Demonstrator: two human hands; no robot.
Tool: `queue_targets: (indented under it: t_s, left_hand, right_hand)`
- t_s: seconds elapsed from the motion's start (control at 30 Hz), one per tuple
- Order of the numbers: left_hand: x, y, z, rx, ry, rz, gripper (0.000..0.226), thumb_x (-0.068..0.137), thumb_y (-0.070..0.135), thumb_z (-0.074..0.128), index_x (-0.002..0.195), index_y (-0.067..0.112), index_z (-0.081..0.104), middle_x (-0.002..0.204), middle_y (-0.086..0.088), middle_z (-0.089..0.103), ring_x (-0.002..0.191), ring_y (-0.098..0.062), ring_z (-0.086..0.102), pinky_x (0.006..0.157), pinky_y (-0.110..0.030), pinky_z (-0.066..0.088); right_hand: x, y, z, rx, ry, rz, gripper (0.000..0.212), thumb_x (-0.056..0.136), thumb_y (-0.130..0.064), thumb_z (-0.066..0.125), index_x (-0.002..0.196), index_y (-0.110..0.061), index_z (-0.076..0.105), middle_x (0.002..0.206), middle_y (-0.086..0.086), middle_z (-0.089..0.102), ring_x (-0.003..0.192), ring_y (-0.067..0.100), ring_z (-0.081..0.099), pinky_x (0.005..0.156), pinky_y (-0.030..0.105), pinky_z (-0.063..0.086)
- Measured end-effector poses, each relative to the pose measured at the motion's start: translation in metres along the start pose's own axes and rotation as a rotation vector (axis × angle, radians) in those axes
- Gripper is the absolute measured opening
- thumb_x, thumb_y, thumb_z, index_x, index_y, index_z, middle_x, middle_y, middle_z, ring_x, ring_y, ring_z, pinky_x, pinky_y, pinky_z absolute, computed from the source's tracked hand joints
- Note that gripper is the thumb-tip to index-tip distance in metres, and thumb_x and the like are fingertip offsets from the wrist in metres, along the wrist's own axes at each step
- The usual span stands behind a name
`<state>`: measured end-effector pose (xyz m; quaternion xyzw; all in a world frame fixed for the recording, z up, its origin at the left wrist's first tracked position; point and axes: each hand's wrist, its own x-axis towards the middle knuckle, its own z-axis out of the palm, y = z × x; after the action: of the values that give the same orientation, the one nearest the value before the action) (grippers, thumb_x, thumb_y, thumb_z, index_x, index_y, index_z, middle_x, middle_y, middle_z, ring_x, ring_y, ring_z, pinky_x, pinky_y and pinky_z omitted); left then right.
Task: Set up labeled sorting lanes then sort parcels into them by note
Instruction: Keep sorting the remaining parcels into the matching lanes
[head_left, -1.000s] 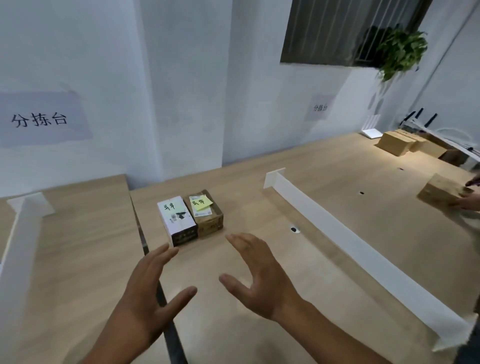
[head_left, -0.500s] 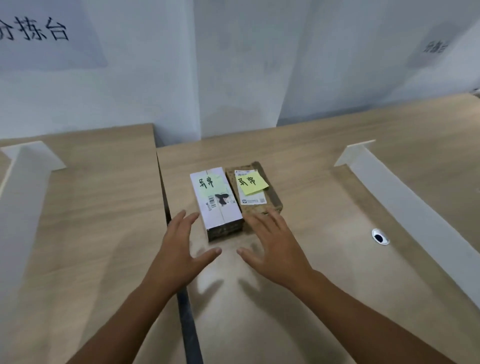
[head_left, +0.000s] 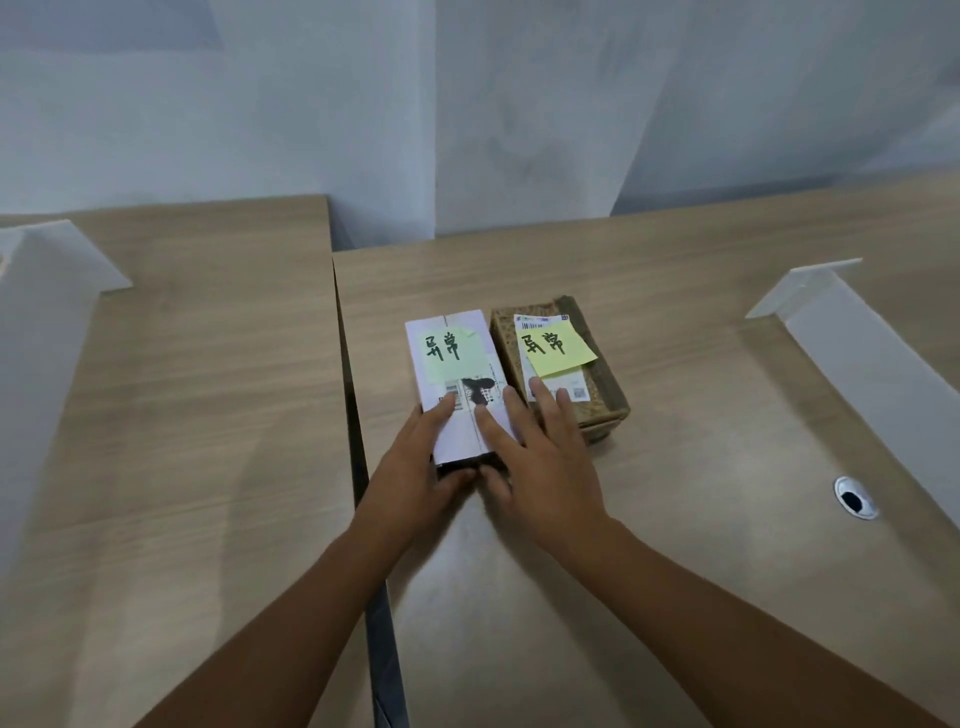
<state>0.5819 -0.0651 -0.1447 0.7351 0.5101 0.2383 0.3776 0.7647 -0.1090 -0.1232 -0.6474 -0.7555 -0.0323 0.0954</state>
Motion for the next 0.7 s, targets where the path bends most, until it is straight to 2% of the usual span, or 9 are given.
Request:
queue_targets:
  t_s: [0.07,0.13,0.2,0.27,0.3,0.4,0.53,0.6,0.7]
  left_hand:
    - [-0.02,0.004,-0.006,-0.032,-0.023,-0.005,0.089,0.086,0.036,0.078,0.158,0.03,0.026,0.161,0.005,0.035,0.141,-0.013,0.041,0.11,-0.029,0.042]
    - [-0.05,0.008,-0.01,-0.05,-0.049,-0.008,0.087,0.086,0.037,0.077,0.157,0.032,0.026,0.162,0.007,0.034,0.142,-0.011,0.04,0.113,-0.029,0.041]
    - [-0.086,0.012,-0.016,-0.065,-0.064,-0.013,0.085,0.087,0.035,0.076,0.154,0.039,0.024,0.161,0.012,0.032,0.14,-0.007,0.04,0.111,-0.017,0.038]
    - [-0.123,0.019,-0.027,-0.073,-0.048,0.024,0.083,0.087,0.031,0.078,0.149,0.045,0.025,0.158,0.018,0.032,0.139,-0.003,0.041,0.106,-0.005,0.033]
    - [-0.142,0.024,-0.034,-0.077,-0.039,0.052,0.081,0.087,0.03,0.079,0.149,0.045,0.028,0.158,0.02,0.033,0.141,-0.003,0.041,0.107,-0.007,0.034]
    - [-0.199,0.051,-0.064,-0.075,-0.019,0.143,0.08,0.085,0.041,0.076,0.154,0.035,0.036,0.158,0.02,0.036,0.142,-0.002,0.041,0.109,-0.026,0.044]
    - [-0.275,0.094,-0.1,-0.033,0.056,0.207,0.082,0.083,0.025,0.083,0.152,0.036,0.039,0.159,0.014,0.037,0.143,-0.007,0.041,0.107,-0.034,0.049]
    - [-0.316,0.113,-0.114,-0.029,0.096,0.225,0.087,0.081,0.017,0.085,0.151,0.039,0.038,0.158,0.016,0.036,0.143,-0.008,0.04,0.106,-0.032,0.049]
    - [-0.382,0.137,-0.135,-0.015,0.145,0.243,0.092,0.078,0.018,0.086,0.147,0.051,0.034,0.153,0.024,0.033,0.142,-0.006,0.039,0.104,-0.019,0.047]
  right_hand:
    - [-0.013,-0.012,-0.011,-0.004,-0.054,0.023,0.06,0.096,-0.046,0.059,0.152,-0.028,0.046,0.159,0.024,0.033,0.152,0.041,0.018,0.126,0.053,0.008]
    - [-0.033,-0.028,-0.024,0.02,-0.115,0.035,0.061,0.096,-0.048,0.06,0.152,-0.03,0.045,0.158,0.023,0.034,0.152,0.041,0.02,0.125,0.054,0.011]
    - [-0.058,-0.044,-0.039,0.093,-0.208,0.038,0.063,0.097,-0.051,0.056,0.154,-0.032,0.039,0.159,0.017,0.034,0.15,0.037,0.022,0.123,0.057,0.016]
    - [-0.083,-0.054,-0.059,0.228,-0.239,0.029,0.068,0.094,-0.053,0.055,0.155,-0.031,0.032,0.158,0.011,0.03,0.144,0.032,0.027,0.117,0.052,0.029]
    - [-0.096,-0.058,-0.07,0.314,-0.24,0.028,0.075,0.092,-0.054,0.058,0.156,-0.031,0.027,0.156,0.007,0.028,0.14,0.028,0.031,0.113,0.046,0.037]
    - [-0.132,-0.074,-0.107,0.546,-0.224,0.01,0.093,0.084,-0.059,0.066,0.158,-0.036,0.014,0.15,-0.005,0.019,0.133,0.015,0.037,0.1,0.032,0.051]
    - [-0.179,-0.113,-0.159,0.554,-0.148,-0.091,0.097,0.081,-0.068,0.057,0.158,-0.044,0.003,0.158,-0.005,0.009,0.141,0.016,0.035,0.096,0.032,0.055]
    - [-0.203,-0.131,-0.184,0.534,-0.115,-0.148,0.099,0.08,-0.067,0.06,0.157,-0.046,0.0,0.159,-0.004,0.009,0.141,0.016,0.038,0.095,0.028,0.055]
    - [-0.24,-0.164,-0.218,0.538,-0.064,-0.232,0.104,0.08,-0.061,0.072,0.155,-0.053,-0.001,0.158,-0.007,0.012,0.136,0.007,0.038,0.087,0.006,0.043]
